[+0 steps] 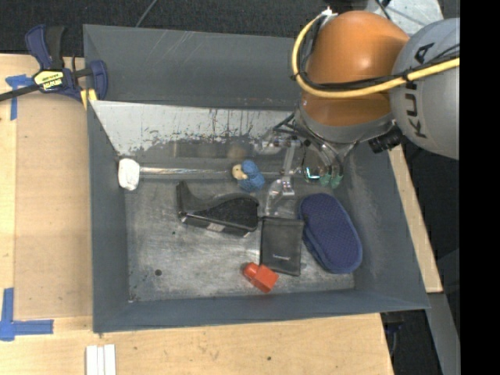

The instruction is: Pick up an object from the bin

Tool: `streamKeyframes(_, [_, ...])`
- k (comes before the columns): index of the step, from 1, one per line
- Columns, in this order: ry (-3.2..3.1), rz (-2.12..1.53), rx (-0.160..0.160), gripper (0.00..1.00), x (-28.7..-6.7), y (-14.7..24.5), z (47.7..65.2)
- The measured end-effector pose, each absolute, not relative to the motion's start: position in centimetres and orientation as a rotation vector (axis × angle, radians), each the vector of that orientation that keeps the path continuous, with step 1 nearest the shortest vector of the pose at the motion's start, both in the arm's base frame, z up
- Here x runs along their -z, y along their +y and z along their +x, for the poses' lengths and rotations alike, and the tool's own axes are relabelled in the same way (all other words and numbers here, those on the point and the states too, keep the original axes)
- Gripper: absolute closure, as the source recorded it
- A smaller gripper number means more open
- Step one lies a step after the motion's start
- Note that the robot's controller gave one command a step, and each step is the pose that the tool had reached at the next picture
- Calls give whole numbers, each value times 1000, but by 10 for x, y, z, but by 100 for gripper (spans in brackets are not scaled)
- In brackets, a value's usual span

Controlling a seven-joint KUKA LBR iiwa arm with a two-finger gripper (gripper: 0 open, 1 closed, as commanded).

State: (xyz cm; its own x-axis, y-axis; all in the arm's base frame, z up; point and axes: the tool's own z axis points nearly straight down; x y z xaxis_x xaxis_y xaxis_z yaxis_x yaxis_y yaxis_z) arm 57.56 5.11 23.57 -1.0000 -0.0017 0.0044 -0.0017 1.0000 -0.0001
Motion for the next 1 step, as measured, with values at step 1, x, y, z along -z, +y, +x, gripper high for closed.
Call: streamKeyframes(1, [-3147,16,1,0,-84,83,580])
